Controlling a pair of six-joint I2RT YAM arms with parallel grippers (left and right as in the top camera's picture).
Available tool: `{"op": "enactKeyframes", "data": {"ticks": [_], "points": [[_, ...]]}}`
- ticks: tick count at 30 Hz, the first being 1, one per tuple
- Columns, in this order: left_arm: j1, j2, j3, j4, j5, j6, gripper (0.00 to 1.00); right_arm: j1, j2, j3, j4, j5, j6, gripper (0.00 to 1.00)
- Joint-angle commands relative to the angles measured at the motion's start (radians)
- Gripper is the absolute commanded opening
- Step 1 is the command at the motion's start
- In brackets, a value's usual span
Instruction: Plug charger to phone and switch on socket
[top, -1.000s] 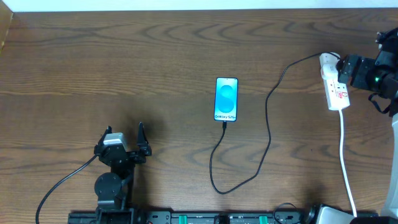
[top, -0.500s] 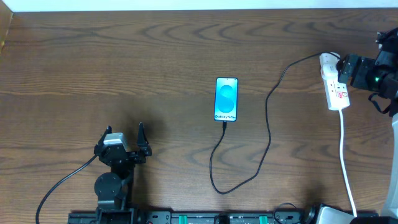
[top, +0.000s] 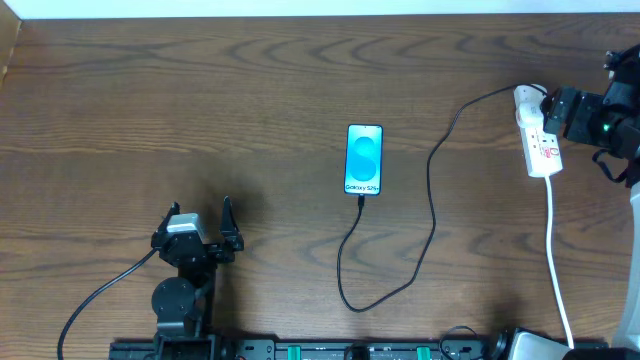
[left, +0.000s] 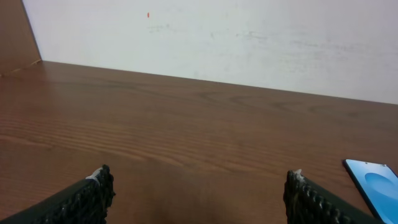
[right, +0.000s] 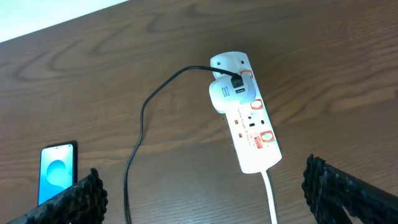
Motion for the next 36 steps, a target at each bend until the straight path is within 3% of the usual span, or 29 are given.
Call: {"op": "enactKeyframes", "data": {"ticks": [1,19,24,28,36], "points": [[0.005,-0.007,-0.014,-0.045,-0.006,0.006,0.88,0.006,0.000,0.001,-0.002,0.000,0.013,0.99],[0.005,-0.007,-0.014,-0.045,-0.006,0.006,0.89,0.031,-0.012,-0.029,0.051,-0.042,0.006,0.99],[0.005,-0.007,-0.014,-0.045,-0.006,0.006,0.88,0.115,-0.094,-0.238,0.340,-0.041,0.006,0.99],[0.005,-0.007,-0.014,-0.045,-0.006,0.006,0.88,0.180,-0.212,-0.546,0.699,-0.041,0.006,0.99],[0.005,-0.007,-0.014,-0.045,-0.006,0.006,0.88,0.202,-0.403,-0.996,1.171,-0.041,0.006,0.99]]}}
